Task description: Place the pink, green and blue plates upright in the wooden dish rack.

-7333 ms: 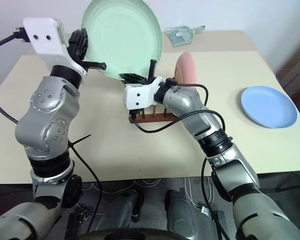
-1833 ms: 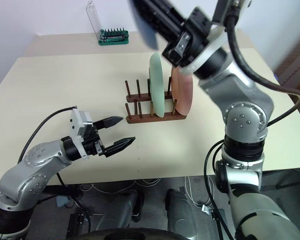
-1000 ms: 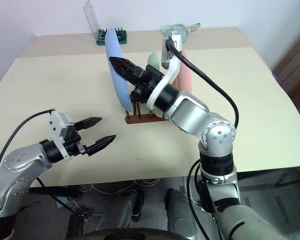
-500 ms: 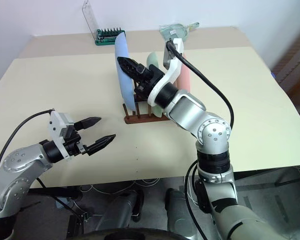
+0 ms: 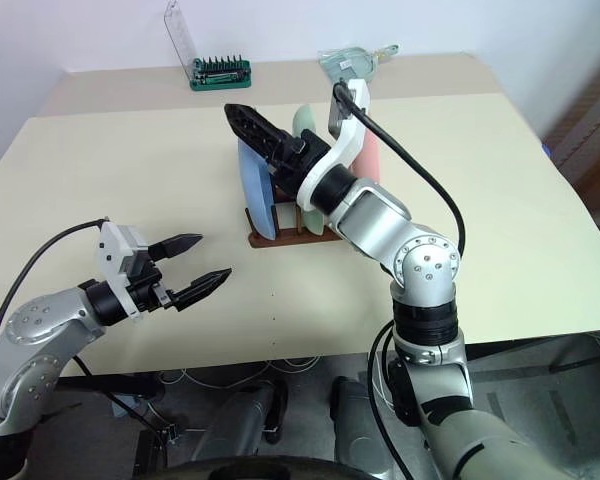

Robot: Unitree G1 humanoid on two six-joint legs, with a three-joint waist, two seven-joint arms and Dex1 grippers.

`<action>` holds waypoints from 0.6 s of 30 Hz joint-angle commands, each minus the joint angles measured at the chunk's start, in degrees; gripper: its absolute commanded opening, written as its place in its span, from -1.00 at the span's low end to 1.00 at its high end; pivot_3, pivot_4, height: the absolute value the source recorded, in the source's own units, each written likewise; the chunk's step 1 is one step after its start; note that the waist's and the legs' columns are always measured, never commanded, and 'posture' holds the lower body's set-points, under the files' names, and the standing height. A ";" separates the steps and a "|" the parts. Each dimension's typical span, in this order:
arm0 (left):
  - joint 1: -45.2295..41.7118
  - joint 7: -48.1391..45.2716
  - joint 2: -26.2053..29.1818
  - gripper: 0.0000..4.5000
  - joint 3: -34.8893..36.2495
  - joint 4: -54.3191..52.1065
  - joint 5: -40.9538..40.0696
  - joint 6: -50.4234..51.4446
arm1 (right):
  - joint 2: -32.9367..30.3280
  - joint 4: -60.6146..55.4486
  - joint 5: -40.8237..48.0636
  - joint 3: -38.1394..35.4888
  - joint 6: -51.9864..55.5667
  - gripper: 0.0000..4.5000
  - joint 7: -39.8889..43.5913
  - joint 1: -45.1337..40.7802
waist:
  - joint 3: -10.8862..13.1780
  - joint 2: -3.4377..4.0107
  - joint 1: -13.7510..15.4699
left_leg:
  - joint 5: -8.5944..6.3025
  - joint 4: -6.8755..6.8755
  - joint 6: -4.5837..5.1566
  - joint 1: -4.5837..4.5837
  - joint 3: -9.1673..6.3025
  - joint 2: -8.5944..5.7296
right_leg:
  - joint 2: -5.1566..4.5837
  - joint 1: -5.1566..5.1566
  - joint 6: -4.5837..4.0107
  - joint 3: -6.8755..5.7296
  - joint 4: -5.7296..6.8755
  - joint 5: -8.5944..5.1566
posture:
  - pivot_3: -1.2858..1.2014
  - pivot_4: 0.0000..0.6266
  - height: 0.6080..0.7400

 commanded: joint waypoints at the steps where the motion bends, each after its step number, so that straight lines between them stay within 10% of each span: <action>1: 0.12 0.17 -0.10 1.00 0.58 -2.41 -0.36 -0.86 | -1.82 -3.98 -3.47 -0.44 -0.37 0.77 5.10 -3.14 | 0.00 0.00 0.01 | 0.00 0.00 0.00 0.00 0.00 0.00 | 0.00 0.00 0.00 0.00 0.00 0.00 | 0.03 -0.52 1.00; 9: -0.02 1.20 -0.82 1.00 2.65 -1.58 -0.16 -1.85 | -19.02 -12.72 -23.77 -0.17 -6.61 0.77 31.56 -4.31 | 0.00 0.00 0.50 | -0.01 0.00 0.01 -0.05 0.02 0.00 | -0.02 0.02 0.18 -0.05 -0.10 -0.11 | 0.03 -0.52 1.00; 18: 1.55 0.79 -0.68 1.00 5.72 2.33 1.80 -4.51 | -38.28 -5.46 -31.30 -18.34 -13.70 0.77 56.06 15.72 | -0.02 -0.06 0.65 | -0.08 0.02 0.09 -0.09 0.03 0.03 | -0.09 0.24 0.17 -0.13 -0.52 -0.08 | 0.03 -0.52 1.00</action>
